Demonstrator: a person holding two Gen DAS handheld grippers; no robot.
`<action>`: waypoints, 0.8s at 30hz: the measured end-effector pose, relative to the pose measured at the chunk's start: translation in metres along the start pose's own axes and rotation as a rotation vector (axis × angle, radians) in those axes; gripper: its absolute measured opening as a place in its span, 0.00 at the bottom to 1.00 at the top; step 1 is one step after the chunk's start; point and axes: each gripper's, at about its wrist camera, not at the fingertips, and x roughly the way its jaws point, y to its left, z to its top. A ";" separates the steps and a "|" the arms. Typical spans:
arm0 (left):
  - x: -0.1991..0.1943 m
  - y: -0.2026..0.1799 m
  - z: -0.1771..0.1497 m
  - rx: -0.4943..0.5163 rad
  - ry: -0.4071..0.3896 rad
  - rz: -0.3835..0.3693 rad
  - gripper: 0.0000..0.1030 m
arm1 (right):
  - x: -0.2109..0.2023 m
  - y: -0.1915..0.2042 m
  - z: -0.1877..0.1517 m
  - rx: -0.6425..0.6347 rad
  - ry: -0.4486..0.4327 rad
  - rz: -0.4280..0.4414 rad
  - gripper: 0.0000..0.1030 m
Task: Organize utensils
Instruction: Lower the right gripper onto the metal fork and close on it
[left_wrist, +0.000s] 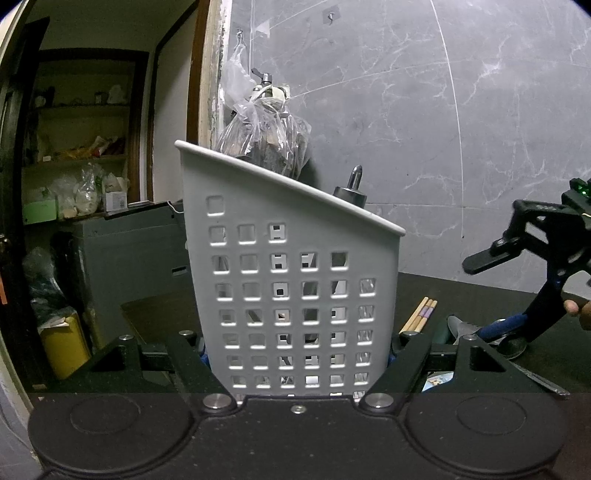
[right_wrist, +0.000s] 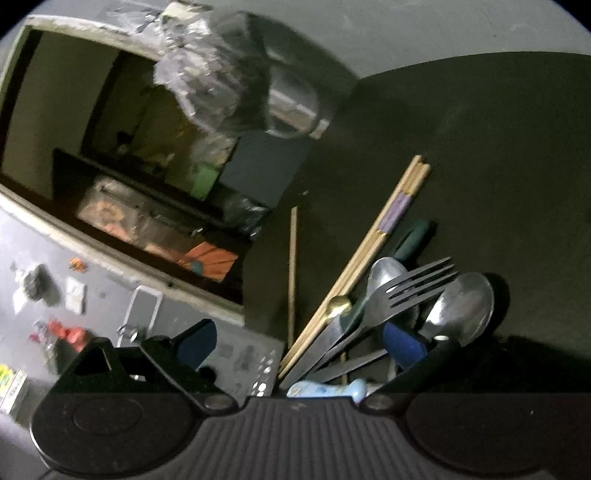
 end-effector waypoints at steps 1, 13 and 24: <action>0.000 0.000 0.000 -0.001 0.000 0.000 0.74 | 0.001 0.000 0.000 0.014 -0.012 -0.022 0.96; 0.001 0.001 0.001 -0.002 -0.001 -0.002 0.74 | 0.023 0.013 0.000 0.072 -0.097 -0.210 0.76; 0.002 0.002 0.001 -0.006 -0.003 -0.006 0.74 | 0.028 0.008 0.002 0.108 -0.120 -0.299 0.29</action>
